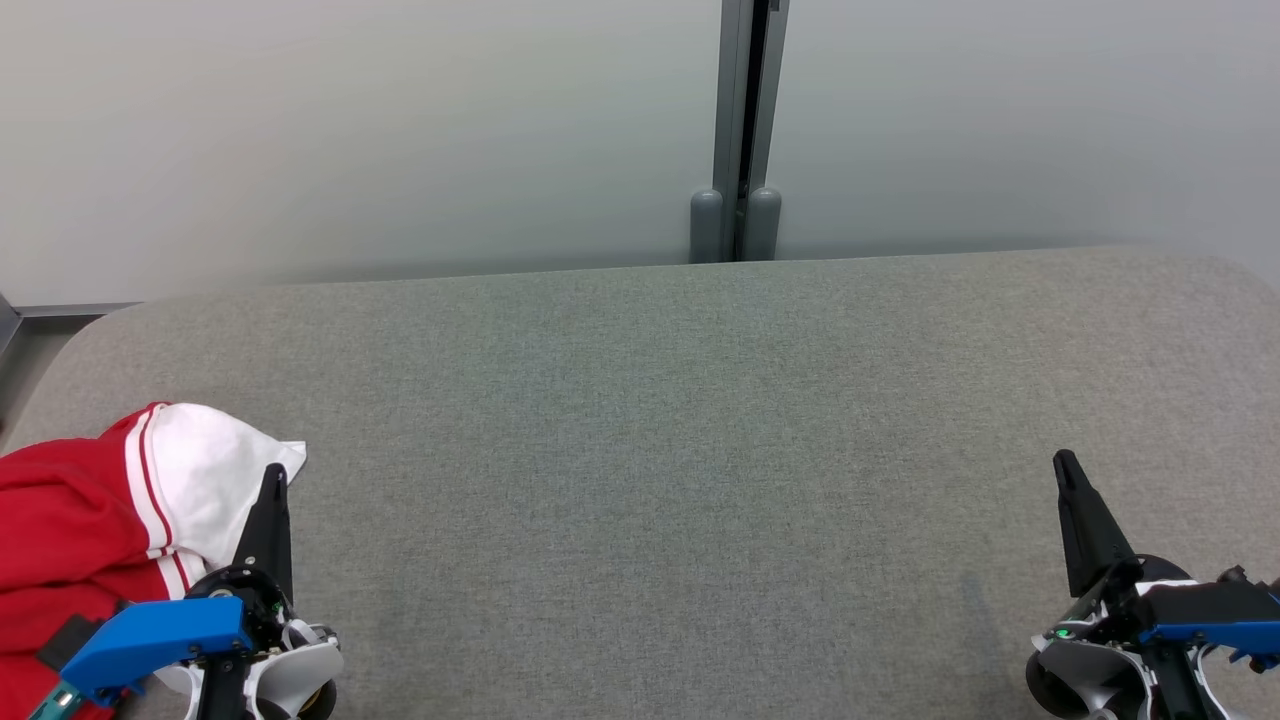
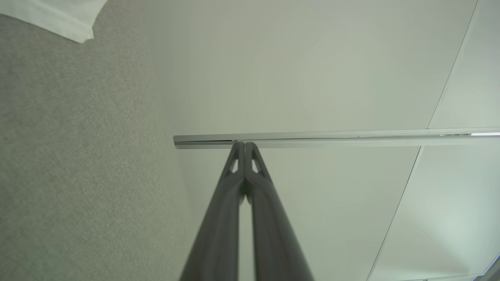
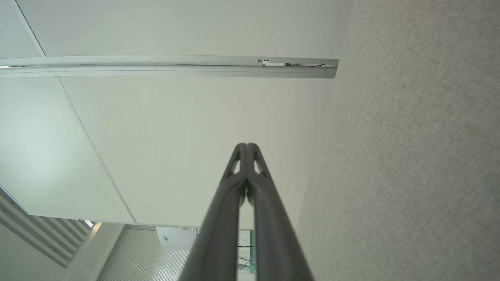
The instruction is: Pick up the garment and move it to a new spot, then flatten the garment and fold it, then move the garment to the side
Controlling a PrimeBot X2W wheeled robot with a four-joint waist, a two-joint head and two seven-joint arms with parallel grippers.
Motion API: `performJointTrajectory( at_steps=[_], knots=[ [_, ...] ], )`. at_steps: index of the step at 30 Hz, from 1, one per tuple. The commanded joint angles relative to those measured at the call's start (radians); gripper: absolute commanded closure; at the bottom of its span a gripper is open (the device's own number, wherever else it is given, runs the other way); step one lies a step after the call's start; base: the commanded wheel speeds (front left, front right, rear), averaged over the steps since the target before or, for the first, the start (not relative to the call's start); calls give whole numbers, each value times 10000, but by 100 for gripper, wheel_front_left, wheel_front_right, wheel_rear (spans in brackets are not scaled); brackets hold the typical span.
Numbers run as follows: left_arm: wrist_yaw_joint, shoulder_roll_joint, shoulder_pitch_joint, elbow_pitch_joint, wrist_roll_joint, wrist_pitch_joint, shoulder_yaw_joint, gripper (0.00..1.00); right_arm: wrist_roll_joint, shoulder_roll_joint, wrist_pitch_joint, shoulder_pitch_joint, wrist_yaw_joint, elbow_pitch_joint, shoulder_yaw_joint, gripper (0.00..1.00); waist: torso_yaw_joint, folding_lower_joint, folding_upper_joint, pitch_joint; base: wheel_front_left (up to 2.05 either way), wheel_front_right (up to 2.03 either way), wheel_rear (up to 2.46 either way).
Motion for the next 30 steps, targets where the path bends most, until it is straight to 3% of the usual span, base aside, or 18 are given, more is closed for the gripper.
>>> performJointTrajectory(
  at_steps=[1, 30],
  knots=[
    [-42, -6, -94, -44, -24, 37, 14, 100, 28, -23, 27, 117, 4, -32, -17, 100, 0, 0, -1, 0, 0, 0, 0],
    [-42, -6, -94, -45, -24, 36, 12, 100, 29, -23, 26, 117, 4, -33, -17, 100, 0, 0, -1, 0, 0, 0, 0]
  ],
)
